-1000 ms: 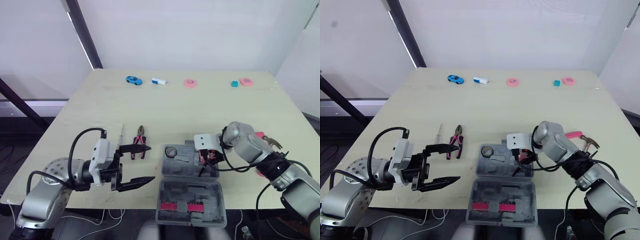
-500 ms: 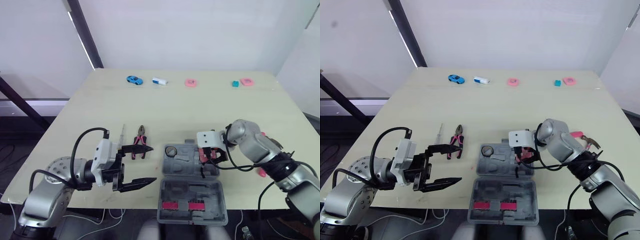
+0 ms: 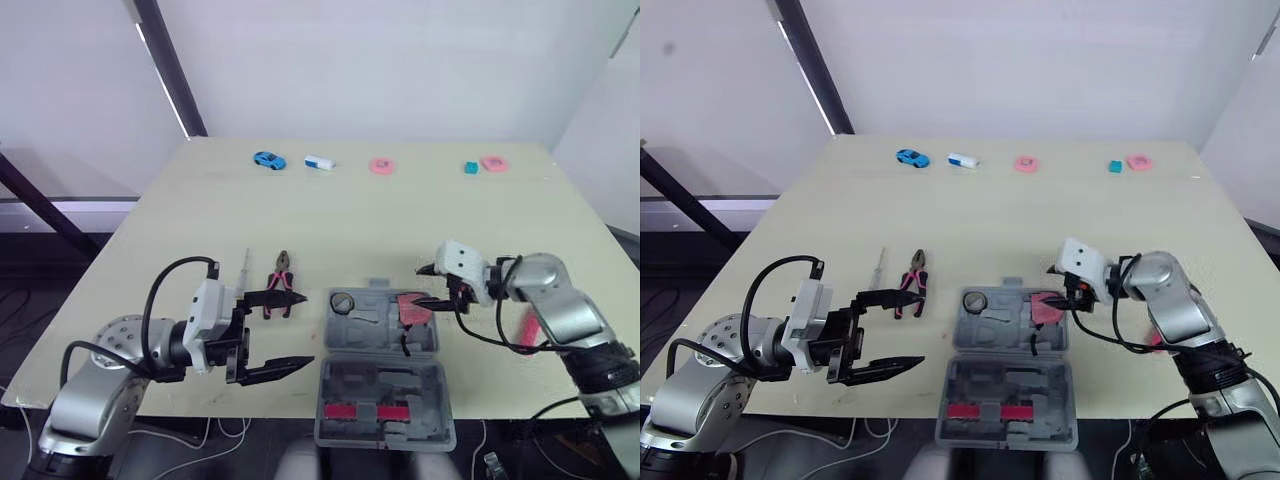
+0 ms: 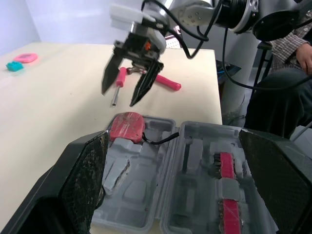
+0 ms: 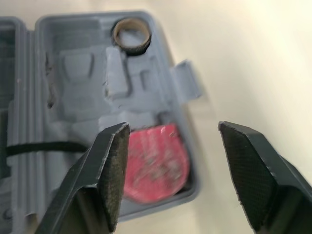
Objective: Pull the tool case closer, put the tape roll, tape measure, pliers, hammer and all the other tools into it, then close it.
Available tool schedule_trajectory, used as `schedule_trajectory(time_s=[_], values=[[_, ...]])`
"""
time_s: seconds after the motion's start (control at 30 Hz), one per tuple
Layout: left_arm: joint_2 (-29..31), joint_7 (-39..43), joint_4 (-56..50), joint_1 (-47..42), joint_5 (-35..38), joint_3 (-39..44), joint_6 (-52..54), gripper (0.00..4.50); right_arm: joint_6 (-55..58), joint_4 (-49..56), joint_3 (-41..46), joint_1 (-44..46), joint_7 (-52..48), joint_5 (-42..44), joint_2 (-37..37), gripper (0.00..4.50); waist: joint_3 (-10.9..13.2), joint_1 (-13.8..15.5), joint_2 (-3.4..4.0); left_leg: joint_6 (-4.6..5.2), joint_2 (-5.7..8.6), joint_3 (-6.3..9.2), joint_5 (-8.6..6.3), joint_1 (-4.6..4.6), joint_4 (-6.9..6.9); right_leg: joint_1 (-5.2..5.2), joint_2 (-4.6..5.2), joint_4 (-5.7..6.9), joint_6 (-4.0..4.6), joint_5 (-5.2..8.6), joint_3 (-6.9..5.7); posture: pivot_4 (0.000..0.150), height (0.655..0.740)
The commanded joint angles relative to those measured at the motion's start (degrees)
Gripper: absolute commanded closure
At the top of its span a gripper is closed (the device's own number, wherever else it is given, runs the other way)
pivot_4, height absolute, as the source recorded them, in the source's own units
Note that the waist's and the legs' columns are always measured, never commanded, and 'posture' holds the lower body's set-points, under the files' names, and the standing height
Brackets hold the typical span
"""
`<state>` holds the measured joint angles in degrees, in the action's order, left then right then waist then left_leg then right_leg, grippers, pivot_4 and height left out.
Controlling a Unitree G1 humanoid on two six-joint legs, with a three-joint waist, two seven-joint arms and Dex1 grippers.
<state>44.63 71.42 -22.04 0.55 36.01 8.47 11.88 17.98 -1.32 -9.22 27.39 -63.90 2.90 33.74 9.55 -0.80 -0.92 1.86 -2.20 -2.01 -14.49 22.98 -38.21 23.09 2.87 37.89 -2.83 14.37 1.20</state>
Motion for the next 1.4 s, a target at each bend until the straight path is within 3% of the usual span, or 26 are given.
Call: schedule_trajectory(time_s=[0.03, 0.17, 0.2, 0.23, 0.3, 0.53, 1.0, 1.27, 1.4], values=[[0.1, 0.7, 0.3, -0.8, -0.2, 0.1, -1.1, 0.0, -5.8, -1.5, 3.3, -2.9, 3.0, 3.6, -2.6, 1.54, 0.0, 0.0, 0.02, 0.0, -0.01, -0.01, 0.0, 0.0, 0.02, 0.01, -0.03, 0.0, 0.0, 0.0, 0.01, 0.15, 0.74], [0.0, 1.3, 1.2, -1.5, -0.5, -0.1, -1.4, 0.0, -11.3, -5.6, 5.3, -5.5, 4.1, 7.0, -6.0, 1.54, 0.0, 0.0, 0.05, 0.0, -0.01, -0.05, 0.0, 0.0, 0.01, 0.01, -0.04, 0.02, 0.0, 0.0, 0.03, 0.15, 0.74], [0.0, 1.4, 1.3, -1.6, -0.5, -0.1, -1.5, 0.0, -12.2, -6.3, 5.2, -6.2, 3.9, 7.2, -6.2, 2.23, 0.0, 0.0, 0.05, 0.0, -0.01, -0.05, 0.0, 0.0, 0.0, 0.01, -0.03, 0.02, 0.0, 0.0, 0.07, 0.15, 0.74], [0.0, 1.5, 1.3, -1.7, -0.5, -0.1, -1.5, 0.0, -13.5, -7.1, 5.0, -6.6, 3.9, 7.2, -6.3, 2.39, 0.0, 0.0, 0.04, 0.0, -0.01, -0.05, 0.0, 0.0, 0.0, 0.01, -0.03, 0.02, 0.0, 0.0, 0.07, 0.15, 0.74], [0.0, 1.6, 1.5, -1.8, -0.5, -0.1, -1.5, 0.0, -15.4, -8.6, 4.8, -6.8, 4.9, 7.0, -6.9, 3.17, 0.0, 0.0, 0.04, 0.0, -0.01, -0.06, 0.0, -0.01, 0.0, 0.01, -0.02, 0.0, 0.0, 0.0, 0.09, 0.15, 0.74], [-0.1, 1.5, 1.2, -2.0, -0.3, 0.1, -1.2, 0.0, -20.5, -14.2, 4.9, -6.6, 5.8, 7.6, -8.6, 3.17, 0.0, 0.0, 0.04, 0.0, -0.02, -0.06, 0.0, -0.03, 0.01, 0.01, -0.04, 0.02, 0.0, 0.0, 0.09, 0.15, 0.74], [-0.6, -0.2, 0.8, -2.2, 0.8, 1.2, 0.1, 0.0, -31.6, -39.2, 5.3, -5.6, 5.2, 6.7, -13.2, 3.17, 0.0, 0.1, 0.0, 0.0, -0.03, -0.1, 0.0, -0.13, 0.0, -0.06, -0.03, 0.03, 0.01, 0.0, 0.14, 0.15, 0.74], [-0.4, -0.5, 0.8, -2.1, 1.0, 1.2, 0.2, 0.0, -33.8, -50.5, 2.0, -6.3, 8.0, 1.6, -14.5, 3.17, -0.6, -0.2, -0.68, 0.0, -0.14, -0.09, 0.0, -0.67, 0.03, -0.56, -0.01, 0.01, 0.19, 0.1, 0.16, 0.15, 0.74], [-0.2, -0.3, 1.3, -2.3, 0.9, 1.3, 0.1, 0.0, -29.8, -54.0, -1.6, -6.3, 11.5, -3.1, -14.0, 3.17, -1.4, -0.2, -1.26, -0.01, -0.23, -0.07, -0.02, -1.47, 0.28, -1.24, 0.07, -0.17, 0.23, 0.14, 0.14, 0.15, 0.74]])
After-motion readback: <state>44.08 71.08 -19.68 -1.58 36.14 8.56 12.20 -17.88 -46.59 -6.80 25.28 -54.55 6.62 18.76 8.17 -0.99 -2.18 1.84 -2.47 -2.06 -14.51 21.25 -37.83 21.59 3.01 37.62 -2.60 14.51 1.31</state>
